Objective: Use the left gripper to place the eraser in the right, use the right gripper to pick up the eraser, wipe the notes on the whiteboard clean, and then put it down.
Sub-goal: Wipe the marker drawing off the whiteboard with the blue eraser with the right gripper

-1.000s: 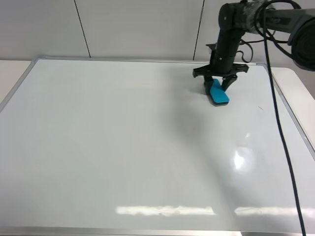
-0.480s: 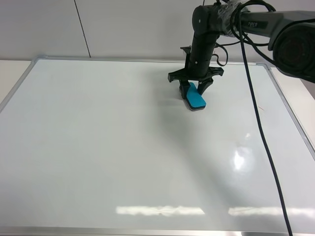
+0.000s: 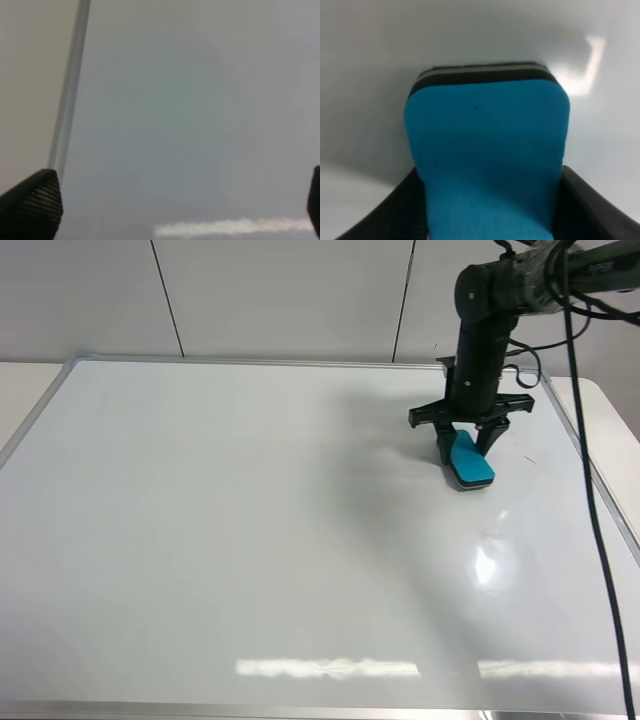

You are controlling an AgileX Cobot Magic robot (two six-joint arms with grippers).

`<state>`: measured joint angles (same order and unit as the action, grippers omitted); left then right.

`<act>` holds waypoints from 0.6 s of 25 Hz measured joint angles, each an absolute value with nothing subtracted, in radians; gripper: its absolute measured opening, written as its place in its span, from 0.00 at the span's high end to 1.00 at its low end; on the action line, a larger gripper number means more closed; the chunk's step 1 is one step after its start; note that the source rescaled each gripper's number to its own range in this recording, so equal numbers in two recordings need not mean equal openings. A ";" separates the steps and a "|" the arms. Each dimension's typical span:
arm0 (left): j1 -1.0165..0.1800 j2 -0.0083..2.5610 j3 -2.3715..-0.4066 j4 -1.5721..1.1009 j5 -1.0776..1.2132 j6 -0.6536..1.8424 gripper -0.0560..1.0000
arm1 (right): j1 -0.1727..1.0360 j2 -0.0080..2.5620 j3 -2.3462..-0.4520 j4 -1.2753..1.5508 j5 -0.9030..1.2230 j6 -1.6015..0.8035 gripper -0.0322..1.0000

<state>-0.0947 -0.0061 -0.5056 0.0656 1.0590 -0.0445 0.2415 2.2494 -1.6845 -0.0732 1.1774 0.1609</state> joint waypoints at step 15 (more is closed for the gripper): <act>-0.095 -0.006 -0.506 0.066 1.059 -0.045 0.00 | -0.020 2.130 -1.435 -0.147 1.061 0.161 0.97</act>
